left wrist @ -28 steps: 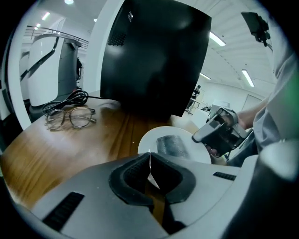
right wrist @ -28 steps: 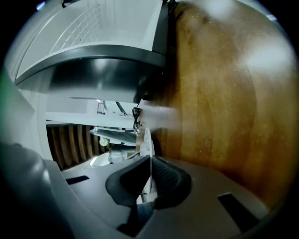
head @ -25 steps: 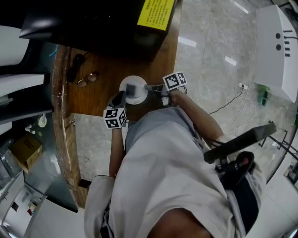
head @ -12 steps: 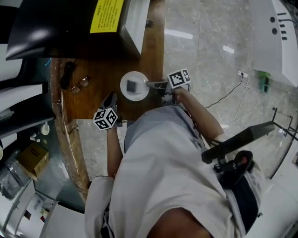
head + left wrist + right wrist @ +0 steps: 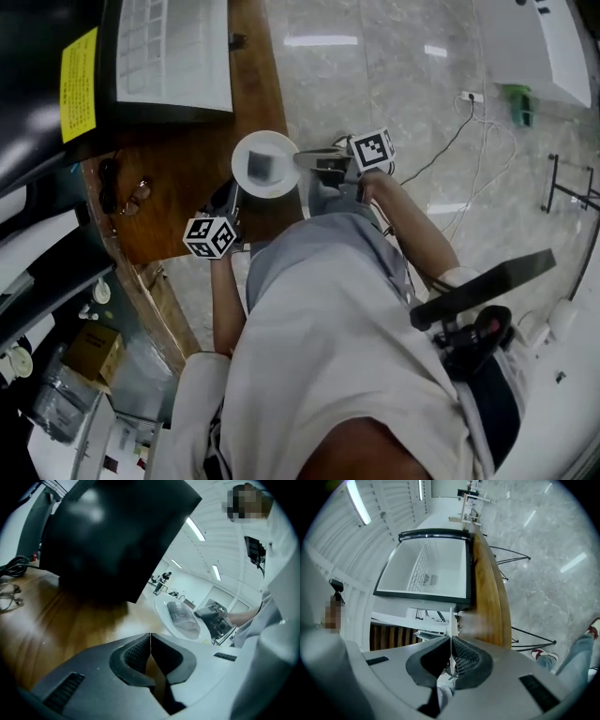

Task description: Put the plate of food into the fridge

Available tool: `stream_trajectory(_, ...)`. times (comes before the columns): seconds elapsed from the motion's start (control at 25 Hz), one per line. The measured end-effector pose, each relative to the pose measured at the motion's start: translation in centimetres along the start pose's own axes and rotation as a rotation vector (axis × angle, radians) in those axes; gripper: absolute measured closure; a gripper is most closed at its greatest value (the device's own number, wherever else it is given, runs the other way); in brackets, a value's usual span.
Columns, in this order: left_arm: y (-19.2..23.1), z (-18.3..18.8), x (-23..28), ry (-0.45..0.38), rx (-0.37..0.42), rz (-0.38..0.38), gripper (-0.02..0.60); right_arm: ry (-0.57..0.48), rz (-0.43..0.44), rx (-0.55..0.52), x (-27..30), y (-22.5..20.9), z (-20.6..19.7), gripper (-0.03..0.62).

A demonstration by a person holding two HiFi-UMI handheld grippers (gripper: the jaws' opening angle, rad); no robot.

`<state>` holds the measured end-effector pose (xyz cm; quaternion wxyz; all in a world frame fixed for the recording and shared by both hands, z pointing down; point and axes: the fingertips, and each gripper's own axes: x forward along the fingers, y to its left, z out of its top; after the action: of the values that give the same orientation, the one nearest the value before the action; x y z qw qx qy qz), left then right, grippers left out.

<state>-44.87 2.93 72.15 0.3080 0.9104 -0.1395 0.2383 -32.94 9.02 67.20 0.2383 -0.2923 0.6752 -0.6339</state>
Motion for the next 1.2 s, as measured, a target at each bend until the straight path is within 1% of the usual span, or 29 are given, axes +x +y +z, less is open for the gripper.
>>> stream_trajectory(0.08, -1.6, -0.3, 1.4, 0.009, 0.031, -0.045, 0.561, -0.036, 0.016, -0.012, -1.8, 0.0, -0.2, 0.571)
stream_trajectory(0.16, -2.0, -0.4, 2.5, 0.039, 0.043, -0.067, 0.561, -0.066, 0.017, -0.012, -2.6, -0.2, -0.2, 0.571)
stream_trajectory(0.24, -2.8, -0.7, 3.7, 0.086, 0.083, -0.063, 0.561, -0.091, 0.007, -0.006, -3.7, -0.3, -0.1, 0.571)
stream_trajectory(0.32, -5.2, -1.0, 5.2, 0.11, 0.147, -0.055, 0.561, -0.113, -0.001, -0.002, -6.3, 0.2, -0.1, 0.571)
stream_trajectory(0.36, -7.0, -1.1, 6.1, 0.107, 0.155, -0.057, 0.561, -0.123, -0.003, 0.0, -8.2, 0.6, -0.1, 0.571)
stream_trajectory(0.44, -11.2, -1.3, 8.3, 0.093, 0.14, -0.056, 0.561, -0.141, 0.003, 0.008, -12.8, 1.1, -0.1, 0.571)
stream_trajectory(0.56, -17.9, -1.5, 12.0, 0.068, 0.125, 0.007, 0.561, -0.161, 0.023, 0.023, -20.6, 1.9, 0.5, 0.571)
stream_trajectory(0.64, -22.8, -1.8, 15.7, 0.03, 0.103, 0.045, 0.561, -0.164, 0.036, 0.026, -27.0, 1.7, 1.3, 0.571)
stream_trajectory(0.68, -25.3, -2.0, 17.7, 0.006, 0.09, 0.053, 0.561, -0.16, 0.038, 0.019, -30.1, 1.4, 1.9, 0.571)
stream_trajectory(0.76, -29.3, -2.0, 20.8, -0.03, 0.08, 0.046, 0.561, -0.15, 0.033, -0.009, -34.8, 1.2, 3.0, 0.571)
stream_trajectory(0.92, -36.1, -0.5, 23.6, -0.038, 0.133, -0.023, 0.561, -0.175, 0.047, -0.026, -40.0, 4.0, 5.2, 0.571)
stream_trajectory(1.0, -38.7, 0.6, 24.6, -0.045, 0.154, -0.06, 0.561, -0.199, 0.053, -0.046, -42.1, 5.2, 6.2, 0.571)
stream_trajectory(1.08, -40.0, 2.2, 25.7, -0.058, 0.178, -0.08, 0.561, -0.226, 0.072, -0.048, -43.4, 5.9, 7.6, 0.571)
stream_trajectory(1.2, -40.8, 5.0, 27.3, -0.054, 0.228, -0.078, 0.561, -0.261, 0.099, -0.007, -44.3, 6.8, 9.8, 0.571)
